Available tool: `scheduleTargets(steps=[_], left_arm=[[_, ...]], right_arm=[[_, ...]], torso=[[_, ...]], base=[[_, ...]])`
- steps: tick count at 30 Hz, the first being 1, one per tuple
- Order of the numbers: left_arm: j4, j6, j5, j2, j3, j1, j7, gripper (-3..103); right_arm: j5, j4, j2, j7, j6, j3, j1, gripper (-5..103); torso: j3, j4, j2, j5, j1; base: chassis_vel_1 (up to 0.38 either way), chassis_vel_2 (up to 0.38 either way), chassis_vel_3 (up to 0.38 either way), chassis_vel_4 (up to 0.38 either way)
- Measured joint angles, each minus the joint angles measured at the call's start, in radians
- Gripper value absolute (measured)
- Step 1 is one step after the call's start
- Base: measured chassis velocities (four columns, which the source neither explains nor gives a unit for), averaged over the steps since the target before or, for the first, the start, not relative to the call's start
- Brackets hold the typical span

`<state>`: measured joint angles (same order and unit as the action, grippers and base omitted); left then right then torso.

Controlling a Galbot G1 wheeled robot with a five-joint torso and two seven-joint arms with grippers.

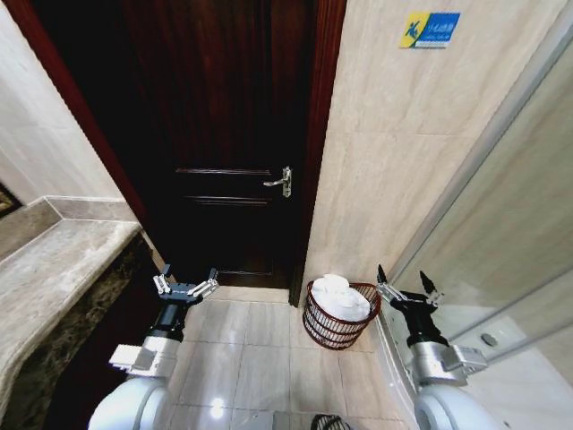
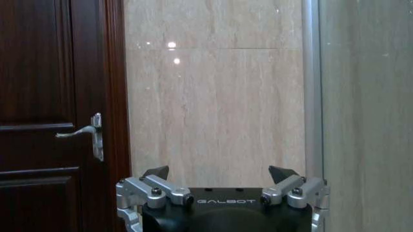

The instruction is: Discard the used towel into the hamper.

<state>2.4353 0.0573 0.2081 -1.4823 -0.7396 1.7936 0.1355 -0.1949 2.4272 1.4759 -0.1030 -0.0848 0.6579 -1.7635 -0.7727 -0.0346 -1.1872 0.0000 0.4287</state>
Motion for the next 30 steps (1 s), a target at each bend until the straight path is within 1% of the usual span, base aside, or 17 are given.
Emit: scheduleTargets(steps=[3,13,19,22,24,30], left_arm=[[-0.004,0.019,0.0,0.002,0.002,-0.005,-0.001,100],[0.002,0.007,-0.003,-0.004,0.002,0.004,0.006,100],[0.003,0.007,-0.006,-0.006,0.002,0.003,-0.013,100],[0.002,0.014,-0.007,-0.006,0.003,0.003,-0.014,100],[-0.002,0.035,-0.009,-0.009,0.006,0.003,-0.015,100],[-0.002,0.048,-0.007,-0.017,0.005,0.006,-0.017,100]], right_arm=[[0.0,-0.001,0.002,0.0,0.004,0.001,-0.004,100],[-0.001,-0.001,0.003,0.001,0.008,0.003,-0.007,100],[0.0,-0.004,0.006,0.003,0.009,0.001,-0.004,100],[0.0,-0.004,0.007,0.003,0.009,0.0,-0.004,100],[0.001,-0.004,0.007,0.003,0.009,0.003,-0.006,100],[0.002,-0.004,0.005,0.005,0.012,0.005,-0.013,100]], torso=[[0.0,0.0,0.0,-0.0001,0.0],[0.0,0.0001,0.0,-0.0001,0.0],[0.0,-0.0002,0.0,0.0,0.0],[0.0,-0.0001,0.0,-0.0001,0.0],[0.0,0.0,0.0,0.0,0.0],[0.0,0.0,0.0,-0.0001,0.0]], base=[[0.018,-0.011,-0.015,0.009],[0.039,-0.033,-0.029,0.036],[0.058,-0.022,-0.025,0.07],[0.052,-0.043,-0.039,0.057],[0.03,-0.013,-0.024,0.018],[0.048,-0.047,-0.051,0.039]])
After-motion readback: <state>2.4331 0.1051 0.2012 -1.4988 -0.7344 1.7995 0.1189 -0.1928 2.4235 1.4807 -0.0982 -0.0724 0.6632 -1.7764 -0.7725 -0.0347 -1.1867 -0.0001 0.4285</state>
